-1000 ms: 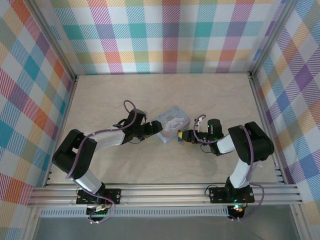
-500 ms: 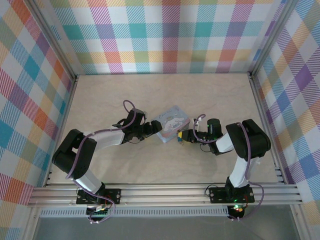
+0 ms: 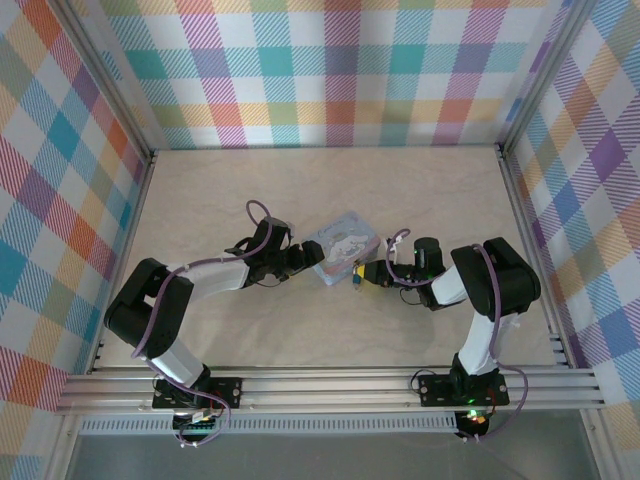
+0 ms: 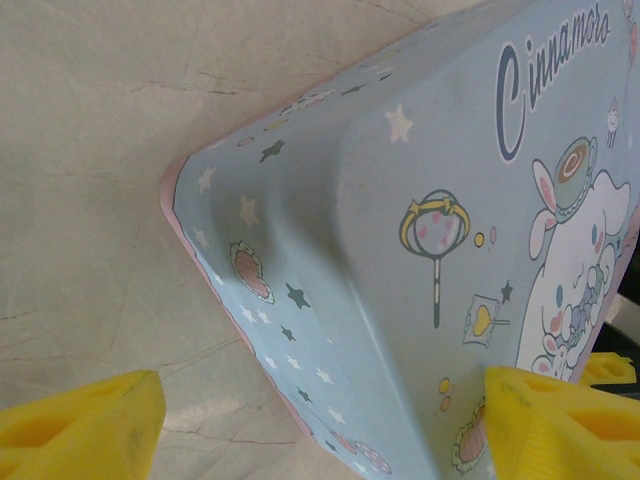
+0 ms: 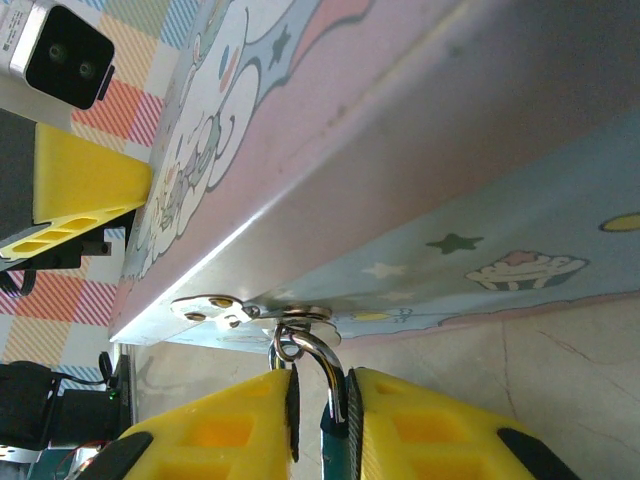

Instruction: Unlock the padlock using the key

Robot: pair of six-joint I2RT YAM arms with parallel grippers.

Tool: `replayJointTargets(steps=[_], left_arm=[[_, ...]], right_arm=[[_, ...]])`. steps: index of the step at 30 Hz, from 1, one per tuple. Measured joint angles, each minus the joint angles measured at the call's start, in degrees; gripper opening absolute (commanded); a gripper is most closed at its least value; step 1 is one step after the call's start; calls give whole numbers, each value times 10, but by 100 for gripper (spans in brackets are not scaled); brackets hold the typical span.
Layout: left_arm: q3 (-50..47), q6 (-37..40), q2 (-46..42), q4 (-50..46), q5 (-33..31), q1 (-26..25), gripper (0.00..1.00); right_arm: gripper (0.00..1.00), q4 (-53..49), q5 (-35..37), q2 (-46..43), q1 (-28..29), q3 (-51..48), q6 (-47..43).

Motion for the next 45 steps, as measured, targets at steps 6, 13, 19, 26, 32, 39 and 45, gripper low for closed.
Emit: replayJointTargets(steps=[6, 13, 19, 26, 32, 39, 45], left_arm=[[0, 0, 0, 0, 0, 0, 80], [0, 0, 0, 0, 0, 0, 80], [0, 0, 0, -1, 0, 0, 81], [0, 0, -1, -2, -1, 1, 81], [-7, 0, -8, -2, -5, 2, 81], [-17, 0, -16, 1, -8, 4, 82], [-24, 0, -19, 10, -9, 5, 82]], right_arm=[[22, 0, 0, 0, 2, 0, 0], [18, -9, -1, 6, 13, 5, 0], [10, -11, 5, 6, 13, 5, 2], [0, -9, 22, 5, 14, 2, 16], [0, 13, 50, -2, 15, -12, 48], [0, 52, 80, -2, 16, -20, 101], [0, 60, 103, -2, 16, -22, 134]])
